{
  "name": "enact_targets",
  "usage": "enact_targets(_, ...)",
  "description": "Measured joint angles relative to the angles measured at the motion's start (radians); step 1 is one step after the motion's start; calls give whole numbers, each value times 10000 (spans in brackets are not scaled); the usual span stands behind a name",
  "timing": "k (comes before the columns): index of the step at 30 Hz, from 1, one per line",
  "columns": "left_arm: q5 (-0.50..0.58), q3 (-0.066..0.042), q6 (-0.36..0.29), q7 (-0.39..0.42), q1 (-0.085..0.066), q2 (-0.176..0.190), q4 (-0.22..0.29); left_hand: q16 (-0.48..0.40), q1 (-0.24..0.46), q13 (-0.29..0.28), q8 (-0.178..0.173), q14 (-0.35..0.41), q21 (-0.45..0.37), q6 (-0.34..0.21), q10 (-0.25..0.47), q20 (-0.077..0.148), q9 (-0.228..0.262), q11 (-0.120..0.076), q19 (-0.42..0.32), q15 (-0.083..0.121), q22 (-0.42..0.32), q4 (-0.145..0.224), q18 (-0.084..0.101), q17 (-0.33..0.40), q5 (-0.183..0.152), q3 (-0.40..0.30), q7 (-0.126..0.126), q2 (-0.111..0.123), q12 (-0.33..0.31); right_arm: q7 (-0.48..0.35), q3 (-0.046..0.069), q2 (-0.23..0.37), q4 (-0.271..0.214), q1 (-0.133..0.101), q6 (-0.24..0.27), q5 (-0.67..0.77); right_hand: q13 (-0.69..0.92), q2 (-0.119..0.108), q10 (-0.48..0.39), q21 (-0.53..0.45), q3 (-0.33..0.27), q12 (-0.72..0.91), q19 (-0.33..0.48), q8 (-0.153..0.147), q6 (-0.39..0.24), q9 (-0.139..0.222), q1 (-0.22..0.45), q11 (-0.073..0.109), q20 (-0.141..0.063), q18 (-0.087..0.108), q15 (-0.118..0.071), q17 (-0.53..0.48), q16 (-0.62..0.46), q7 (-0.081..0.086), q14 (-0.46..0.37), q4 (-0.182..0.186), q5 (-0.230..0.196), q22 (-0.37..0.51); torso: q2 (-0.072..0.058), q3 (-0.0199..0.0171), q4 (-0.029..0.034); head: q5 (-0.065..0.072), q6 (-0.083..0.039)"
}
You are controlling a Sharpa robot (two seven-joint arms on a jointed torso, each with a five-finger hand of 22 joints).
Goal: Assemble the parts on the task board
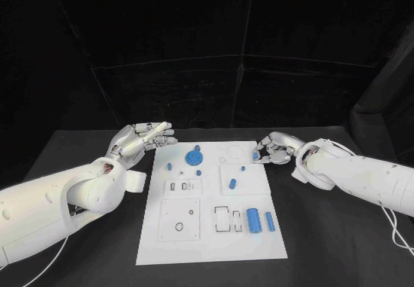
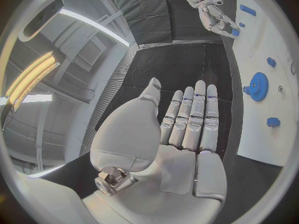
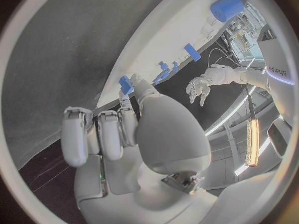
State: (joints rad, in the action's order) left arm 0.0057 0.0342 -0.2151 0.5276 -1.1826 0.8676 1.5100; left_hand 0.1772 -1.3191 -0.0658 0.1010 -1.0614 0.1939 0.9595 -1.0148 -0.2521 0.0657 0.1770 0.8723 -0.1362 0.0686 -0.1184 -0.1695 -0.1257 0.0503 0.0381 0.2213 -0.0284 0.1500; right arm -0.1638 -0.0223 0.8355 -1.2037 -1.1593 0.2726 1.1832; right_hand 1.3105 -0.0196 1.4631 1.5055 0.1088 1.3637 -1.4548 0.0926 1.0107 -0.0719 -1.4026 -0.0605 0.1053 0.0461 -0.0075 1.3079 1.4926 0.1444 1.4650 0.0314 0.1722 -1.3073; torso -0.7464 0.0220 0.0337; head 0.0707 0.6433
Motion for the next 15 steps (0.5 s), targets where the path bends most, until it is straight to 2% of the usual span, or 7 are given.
enact_targets(4, 0, 0, 2, -2, 0, -3, -4, 0, 0, 0, 0, 0, 0, 0, 0, 0, 0, 0, 0, 0, 0, 0, 0, 0, 0, 0, 0, 0, 0, -3, -1, -19, 23, 0, -7, 6, 9, 158, 40, 41, 174, 36, -37, 92, 347, -16, 37, 44, -36, 0, -67, 0, 0, -72, 15, -54, -1, 0, 0, 0, 0, 10, -45)
enact_targets(7, 0, 0, 3, -4, 0, -3, -9, 0, 0, 0, 0, 0, 0, 0, 0, 0, 0, 0, 0, 0, 0, 0, 0, 0, 0, 0, 0, 0, 0, -5, -1, -27, 30, 1, -7, 8, -10, 248, 38, 42, 404, 76, -70, 165, 657, -14, 13, 183, -147, 1, -183, -1, 0, -192, 3, -126, -193, 0, 0, -1, 0, 28, -57)
enact_targets(10, 0, 0, 4, -6, 0, -3, -8, 0, 0, 0, 0, 0, 0, 0, 0, 0, 0, 0, 0, 0, 0, 0, 0, 0, 0, 0, 0, 0, 0, -13, 1, -26, 29, 0, 20, 9, -10, 352, 20, 42, 705, 82, -88, 263, 736, -15, -17, 307, -242, 2, -304, -1, 42, -144, 17, -252, -462, 0, 0, -1, -1, 31, -35)
enact_targets(12, 0, 1, 4, -8, 0, -3, 0, 0, 0, 0, 0, 0, 0, 0, 0, 0, 0, 0, 0, 0, 0, 0, 0, 0, 0, 0, 0, 0, 0, -19, 2, -15, 9, 0, 70, 22, -9, 406, 53, 42, 931, 100, -122, 264, 737, -14, 37, 340, -309, 1, -338, -1, 42, -143, -17, -368, -679, 0, 0, -2, -2, 11, -9)
enact_targets(15, 0, 2, 5, -11, 0, -1, 4, -14, 0, 0, 0, 0, 0, 0, 0, -3, 0, 0, 3, 0, 0, 1, 0, 0, 0, 2, 0, 0, 0, -21, 2, 2, -39, 0, 163, 43, -8, 445, 36, 79, 1097, 101, -102, 263, 738, -12, 75, 361, -329, 0, -376, -2, 42, -143, 19, -462, -777, 0, 0, -3, -2, -9, 3)
